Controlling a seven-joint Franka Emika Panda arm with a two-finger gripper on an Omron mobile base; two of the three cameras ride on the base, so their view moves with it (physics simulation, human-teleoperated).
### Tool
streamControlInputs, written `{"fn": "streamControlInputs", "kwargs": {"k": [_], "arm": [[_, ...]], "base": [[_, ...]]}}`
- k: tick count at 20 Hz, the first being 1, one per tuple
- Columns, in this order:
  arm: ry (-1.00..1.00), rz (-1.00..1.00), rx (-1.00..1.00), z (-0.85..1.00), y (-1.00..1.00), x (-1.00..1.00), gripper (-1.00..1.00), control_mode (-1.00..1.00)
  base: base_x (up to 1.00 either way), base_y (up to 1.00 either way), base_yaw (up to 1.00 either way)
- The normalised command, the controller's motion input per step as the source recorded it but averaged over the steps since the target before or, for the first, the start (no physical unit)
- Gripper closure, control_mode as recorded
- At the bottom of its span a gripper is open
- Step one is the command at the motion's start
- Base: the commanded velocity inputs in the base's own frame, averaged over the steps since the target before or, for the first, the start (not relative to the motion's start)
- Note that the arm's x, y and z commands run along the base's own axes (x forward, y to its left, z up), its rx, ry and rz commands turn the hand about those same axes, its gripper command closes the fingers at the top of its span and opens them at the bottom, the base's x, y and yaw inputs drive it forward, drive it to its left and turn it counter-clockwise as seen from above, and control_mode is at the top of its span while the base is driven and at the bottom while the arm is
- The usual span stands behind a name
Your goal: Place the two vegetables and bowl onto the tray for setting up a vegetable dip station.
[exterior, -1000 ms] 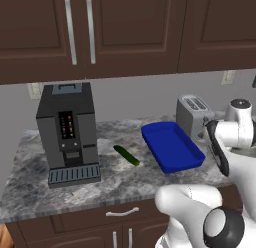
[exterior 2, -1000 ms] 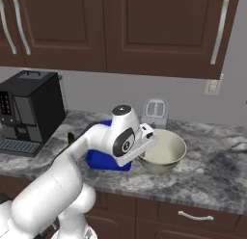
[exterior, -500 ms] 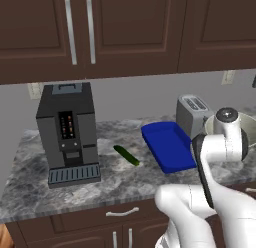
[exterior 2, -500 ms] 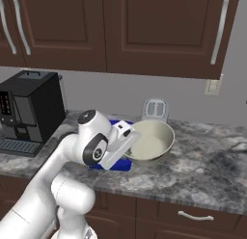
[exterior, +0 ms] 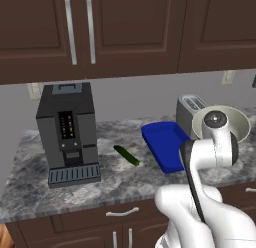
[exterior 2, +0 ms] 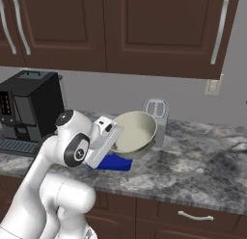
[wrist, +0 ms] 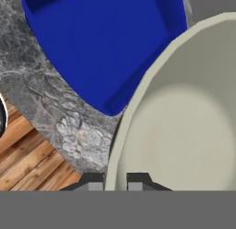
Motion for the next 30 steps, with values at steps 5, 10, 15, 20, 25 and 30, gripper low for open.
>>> {"fn": "streamControlInputs", "kwargs": {"k": [5, 10, 15, 20, 25, 30], "arm": [[0.00, 0.15, 0.00, 0.11, 0.41, 0.04, 1.00, -1.00], [0.00, 0.16, 0.00, 0.05, 0.34, 0.18, 1.00, -1.00], [0.00, 0.12, 0.00, -0.01, 0.28, 0.35, 1.00, -1.00], [0.09, 0.07, 0.00, -0.10, 0.13, 0.50, 1.00, -1.00], [0.18, 0.02, 0.01, -0.17, 0.09, 0.57, 1.00, -1.00], [0.10, 0.04, 0.05, -0.16, 0.10, 0.53, 1.00, -1.00]], "base": [[0.00, 0.00, 0.00], [0.00, 0.00, 0.00], [0.00, 0.00, 0.00], [0.00, 0.00, 0.00], [0.00, 0.00, 0.00], [0.00, 0.00, 0.00]]}}
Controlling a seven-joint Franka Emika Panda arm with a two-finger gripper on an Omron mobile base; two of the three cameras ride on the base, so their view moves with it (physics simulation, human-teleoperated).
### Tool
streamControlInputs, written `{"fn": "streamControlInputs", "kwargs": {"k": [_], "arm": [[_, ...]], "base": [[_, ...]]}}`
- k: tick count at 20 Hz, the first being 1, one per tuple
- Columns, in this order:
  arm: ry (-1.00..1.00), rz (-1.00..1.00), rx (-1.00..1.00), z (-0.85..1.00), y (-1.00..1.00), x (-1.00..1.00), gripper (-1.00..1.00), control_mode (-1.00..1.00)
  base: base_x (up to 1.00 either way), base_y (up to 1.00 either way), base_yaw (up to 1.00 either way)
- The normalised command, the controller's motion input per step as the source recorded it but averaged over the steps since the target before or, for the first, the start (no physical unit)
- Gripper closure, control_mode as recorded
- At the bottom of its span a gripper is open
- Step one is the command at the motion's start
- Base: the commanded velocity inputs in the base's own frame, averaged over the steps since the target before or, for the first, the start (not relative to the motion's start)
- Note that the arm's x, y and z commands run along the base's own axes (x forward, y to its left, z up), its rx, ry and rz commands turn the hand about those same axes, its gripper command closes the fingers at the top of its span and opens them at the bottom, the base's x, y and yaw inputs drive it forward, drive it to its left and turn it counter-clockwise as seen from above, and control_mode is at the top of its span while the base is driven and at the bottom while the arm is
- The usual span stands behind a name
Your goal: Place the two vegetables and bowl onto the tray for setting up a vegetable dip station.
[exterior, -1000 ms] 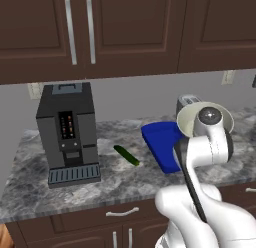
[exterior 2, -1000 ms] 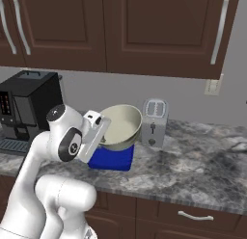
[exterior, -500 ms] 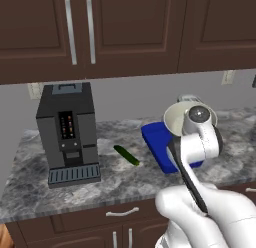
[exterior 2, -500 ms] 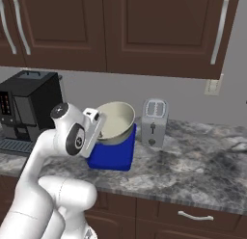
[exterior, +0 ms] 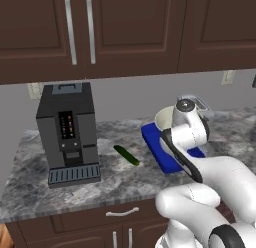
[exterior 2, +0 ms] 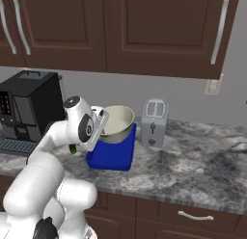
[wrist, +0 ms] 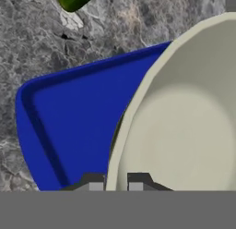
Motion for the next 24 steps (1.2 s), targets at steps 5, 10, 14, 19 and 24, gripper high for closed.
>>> {"fn": "streamControlInputs", "kwargs": {"k": [5, 10, 14, 19, 24], "arm": [[0.00, 0.06, 0.07, -0.19, 0.13, 0.37, 1.00, -1.00], [0.00, 0.06, 0.08, -0.21, 0.10, 0.38, 1.00, -1.00], [0.00, 0.05, 0.07, -0.21, 0.07, 0.42, 1.00, -1.00], [0.00, 0.03, 0.04, -0.23, 0.01, 0.32, 1.00, -1.00], [0.00, 0.00, 0.01, -0.15, 0.00, 0.24, 1.00, -1.00]], "base": [[0.00, 0.00, 0.00], [0.00, 0.00, 0.00], [0.00, 0.00, 0.00], [0.00, 0.00, 0.00], [0.00, 0.00, 0.00]]}}
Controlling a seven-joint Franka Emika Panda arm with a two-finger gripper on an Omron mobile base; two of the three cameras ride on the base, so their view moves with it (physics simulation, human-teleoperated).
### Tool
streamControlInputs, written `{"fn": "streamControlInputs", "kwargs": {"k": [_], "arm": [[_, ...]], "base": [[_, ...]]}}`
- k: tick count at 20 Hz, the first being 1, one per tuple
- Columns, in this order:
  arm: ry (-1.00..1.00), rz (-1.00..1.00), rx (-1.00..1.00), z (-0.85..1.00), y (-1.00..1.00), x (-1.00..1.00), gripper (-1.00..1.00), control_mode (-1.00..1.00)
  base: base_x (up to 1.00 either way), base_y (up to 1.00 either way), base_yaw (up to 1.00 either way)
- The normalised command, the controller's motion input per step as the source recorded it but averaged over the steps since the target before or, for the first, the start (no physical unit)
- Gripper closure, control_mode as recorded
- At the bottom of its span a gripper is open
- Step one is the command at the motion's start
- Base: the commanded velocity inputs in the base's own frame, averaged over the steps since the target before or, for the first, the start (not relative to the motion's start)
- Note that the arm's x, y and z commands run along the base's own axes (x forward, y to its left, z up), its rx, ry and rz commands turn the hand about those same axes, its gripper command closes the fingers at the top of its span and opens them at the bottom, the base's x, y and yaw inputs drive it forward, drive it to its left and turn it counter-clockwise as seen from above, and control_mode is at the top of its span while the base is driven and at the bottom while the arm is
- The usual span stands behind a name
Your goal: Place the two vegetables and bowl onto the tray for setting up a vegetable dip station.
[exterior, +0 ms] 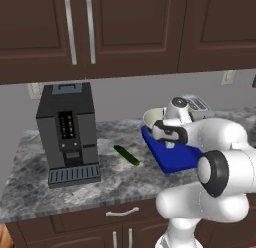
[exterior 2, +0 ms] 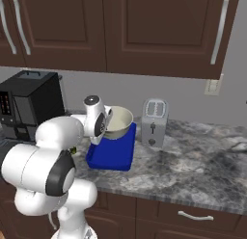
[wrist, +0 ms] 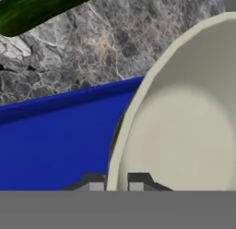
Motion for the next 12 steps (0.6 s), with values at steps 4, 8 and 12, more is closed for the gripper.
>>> {"fn": "streamControlInputs", "kwargs": {"k": [4, 8, 12], "arm": [[0.00, 0.00, 0.00, -0.13, 0.00, 0.23, 1.00, -1.00], [0.00, 0.00, 0.00, -0.15, 0.00, 0.23, 1.00, -1.00], [0.00, 0.00, 0.00, -0.14, 0.00, 0.15, 1.00, -1.00]], "base": [[0.00, 0.00, 0.00], [0.00, 0.00, 0.00], [0.00, 0.00, 0.00]]}}
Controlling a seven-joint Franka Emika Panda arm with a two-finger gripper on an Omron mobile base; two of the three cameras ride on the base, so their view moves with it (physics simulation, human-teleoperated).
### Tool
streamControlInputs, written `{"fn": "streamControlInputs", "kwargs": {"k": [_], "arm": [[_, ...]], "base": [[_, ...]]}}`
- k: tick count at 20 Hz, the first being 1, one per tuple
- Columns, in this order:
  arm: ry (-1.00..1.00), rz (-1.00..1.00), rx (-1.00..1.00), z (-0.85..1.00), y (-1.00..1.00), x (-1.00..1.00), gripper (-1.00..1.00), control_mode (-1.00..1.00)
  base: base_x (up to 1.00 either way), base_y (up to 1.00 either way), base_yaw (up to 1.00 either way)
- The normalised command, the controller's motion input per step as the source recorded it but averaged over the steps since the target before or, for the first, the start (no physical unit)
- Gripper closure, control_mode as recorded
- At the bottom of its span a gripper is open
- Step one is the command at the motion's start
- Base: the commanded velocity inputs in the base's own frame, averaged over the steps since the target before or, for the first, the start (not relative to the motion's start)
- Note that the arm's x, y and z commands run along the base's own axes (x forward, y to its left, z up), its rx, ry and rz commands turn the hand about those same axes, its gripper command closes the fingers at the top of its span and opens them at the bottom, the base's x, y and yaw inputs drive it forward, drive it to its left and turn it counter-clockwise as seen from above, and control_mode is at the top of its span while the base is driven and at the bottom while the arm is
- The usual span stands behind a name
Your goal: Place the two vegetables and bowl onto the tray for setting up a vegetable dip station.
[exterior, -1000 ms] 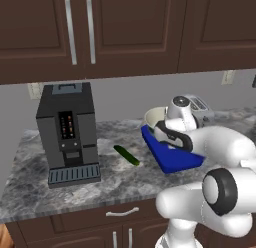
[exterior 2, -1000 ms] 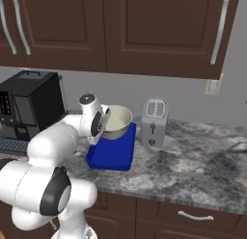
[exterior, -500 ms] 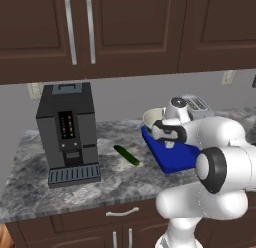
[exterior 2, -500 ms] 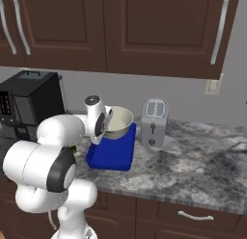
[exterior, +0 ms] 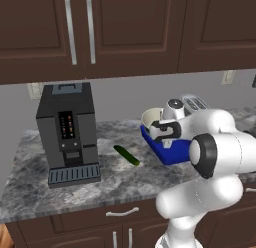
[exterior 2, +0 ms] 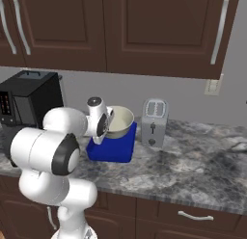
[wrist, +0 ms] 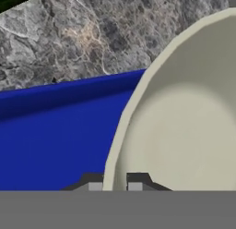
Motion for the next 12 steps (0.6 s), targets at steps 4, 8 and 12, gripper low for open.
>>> {"fn": "streamControlInputs", "kwargs": {"k": [4, 8, 12], "arm": [[0.00, 0.00, 0.00, -0.14, 0.00, 0.02, 1.00, -1.00], [0.00, 0.00, 0.01, -0.14, 0.00, -0.01, 1.00, -1.00], [0.01, 0.00, 0.01, -0.13, 0.00, -0.03, 1.00, -1.00]], "base": [[0.00, 0.00, 0.00], [0.00, 0.00, 0.00], [0.00, 0.00, 0.00]]}}
